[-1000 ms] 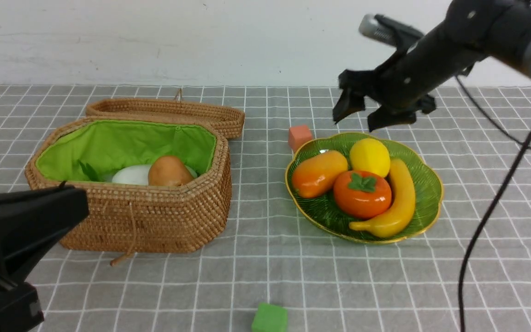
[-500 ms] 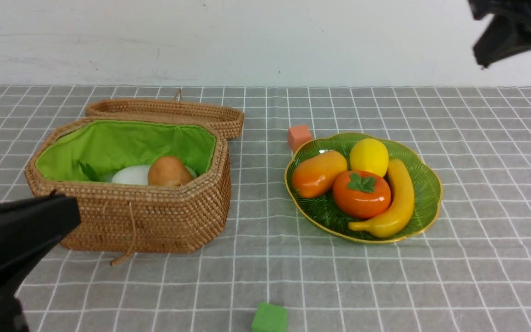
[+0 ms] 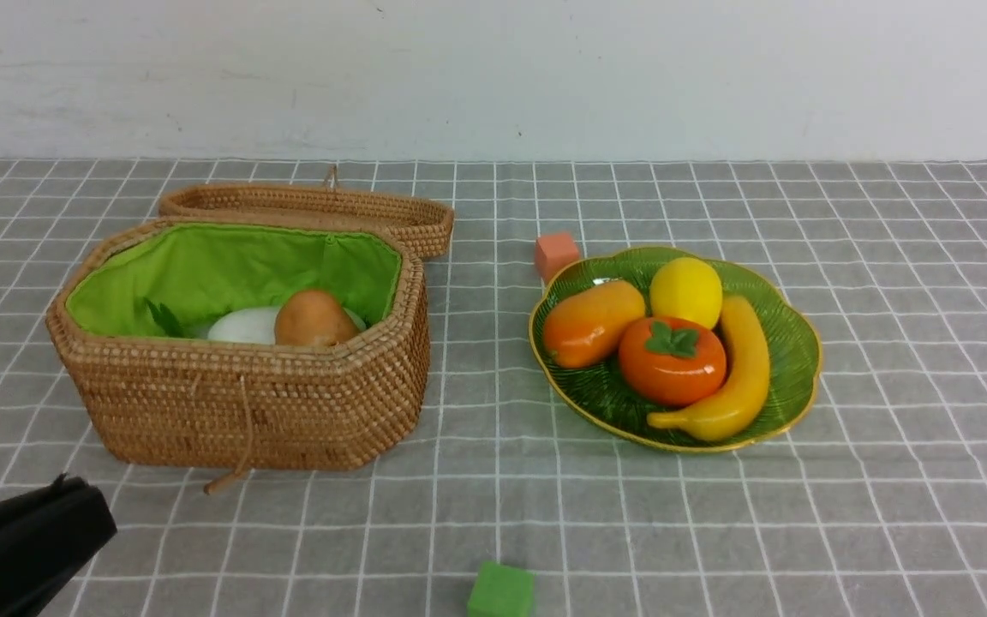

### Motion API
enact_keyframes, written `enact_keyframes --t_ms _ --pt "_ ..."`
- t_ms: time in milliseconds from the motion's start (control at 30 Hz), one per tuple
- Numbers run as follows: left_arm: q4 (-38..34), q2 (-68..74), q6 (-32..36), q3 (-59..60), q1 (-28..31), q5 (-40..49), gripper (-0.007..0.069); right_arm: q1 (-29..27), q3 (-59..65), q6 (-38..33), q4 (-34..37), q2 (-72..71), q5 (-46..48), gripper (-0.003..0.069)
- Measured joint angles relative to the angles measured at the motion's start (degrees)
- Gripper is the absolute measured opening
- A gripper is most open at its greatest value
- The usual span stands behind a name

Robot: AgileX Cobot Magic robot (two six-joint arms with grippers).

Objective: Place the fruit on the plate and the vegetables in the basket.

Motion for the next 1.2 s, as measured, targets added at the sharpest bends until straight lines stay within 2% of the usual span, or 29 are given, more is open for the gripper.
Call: enact_keyframes --t_ms 200,433,733,833,933,1033,1200 --pt "0.00 0.00 0.00 0.02 0.00 3.03 0.0039 0.00 12.16 5.83 -4.32 -16.42 -9.32 -0.0006" --pt "0.00 0.00 0.00 0.02 0.00 5.66 0.0039 0.00 17.21 11.37 -11.49 -21.75 -23.20 0.0008" --pt "0.00 0.00 0.00 0.02 0.00 5.98 0.0050 0.00 17.62 11.50 -13.90 -21.85 -25.12 0.0015" --pt "0.00 0.00 0.00 0.02 0.00 6.12 0.0055 -1.11 20.52 10.96 -13.33 -21.85 -33.34 -0.0013" --pt "0.00 0.00 0.00 0.02 0.00 6.12 0.0060 -7.15 28.98 9.00 -10.54 -21.62 -43.07 -0.0019" --pt "0.00 0.00 0.00 0.02 0.00 6.12 0.0064 -9.76 34.16 7.33 -9.35 -22.06 -46.83 -0.0019" --pt "0.00 0.00 0.00 0.02 0.00 6.12 0.0071 -10.74 41.30 2.54 -10.27 -22.48 -51.56 -0.0019"
